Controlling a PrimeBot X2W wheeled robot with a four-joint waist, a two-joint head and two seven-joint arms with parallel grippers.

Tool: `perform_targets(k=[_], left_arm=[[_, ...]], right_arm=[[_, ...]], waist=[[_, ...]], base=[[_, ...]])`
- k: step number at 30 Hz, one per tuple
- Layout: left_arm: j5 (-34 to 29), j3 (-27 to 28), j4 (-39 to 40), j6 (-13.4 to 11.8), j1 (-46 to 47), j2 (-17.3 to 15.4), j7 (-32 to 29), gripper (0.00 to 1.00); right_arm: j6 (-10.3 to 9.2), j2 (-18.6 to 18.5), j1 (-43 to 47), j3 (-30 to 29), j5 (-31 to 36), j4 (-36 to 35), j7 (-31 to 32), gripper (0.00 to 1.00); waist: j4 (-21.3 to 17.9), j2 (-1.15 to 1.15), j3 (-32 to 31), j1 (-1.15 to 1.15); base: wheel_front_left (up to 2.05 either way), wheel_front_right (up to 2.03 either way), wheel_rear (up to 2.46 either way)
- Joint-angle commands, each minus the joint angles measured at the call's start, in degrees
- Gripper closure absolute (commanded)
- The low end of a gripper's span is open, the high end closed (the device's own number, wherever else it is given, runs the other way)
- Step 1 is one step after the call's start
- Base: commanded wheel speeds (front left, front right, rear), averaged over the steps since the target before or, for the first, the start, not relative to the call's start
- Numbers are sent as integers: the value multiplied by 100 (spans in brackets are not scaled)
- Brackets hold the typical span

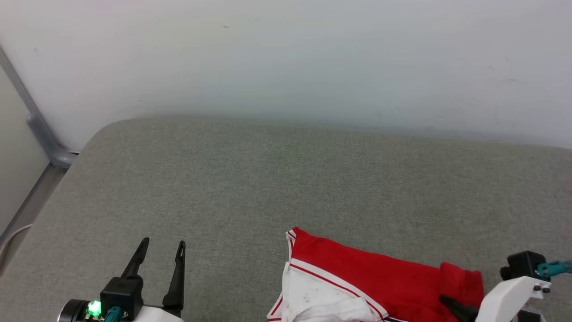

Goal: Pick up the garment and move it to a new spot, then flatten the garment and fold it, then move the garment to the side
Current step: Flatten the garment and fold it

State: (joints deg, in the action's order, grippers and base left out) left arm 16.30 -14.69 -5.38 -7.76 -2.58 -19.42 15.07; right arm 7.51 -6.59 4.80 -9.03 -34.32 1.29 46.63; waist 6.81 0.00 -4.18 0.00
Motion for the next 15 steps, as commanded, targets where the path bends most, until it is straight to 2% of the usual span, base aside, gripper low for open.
perform_targets(k=[1,7,10,15], left_arm=[[-43,15,-21,18,-81,28,13,0],[-58,84,-45,59,-71,44,13,0],[-81,117,-54,61,-83,49,13,0],[-106,136,-82,92,-92,57,13,0]], right_arm=[[-5,166,50,84,-71,-194,97,100],[-4,373,2,353,-318,-413,181,100],[-4,382,-31,658,-820,-255,-66,100],[-4,380,-247,1274,-1300,231,-694,100]], waist=[[52,0,3,0],[168,0,11,0],[220,0,16,0],[306,0,32,0]], base=[[0,0,0],[0,0,0],[0,0,0],[0,0,0]])
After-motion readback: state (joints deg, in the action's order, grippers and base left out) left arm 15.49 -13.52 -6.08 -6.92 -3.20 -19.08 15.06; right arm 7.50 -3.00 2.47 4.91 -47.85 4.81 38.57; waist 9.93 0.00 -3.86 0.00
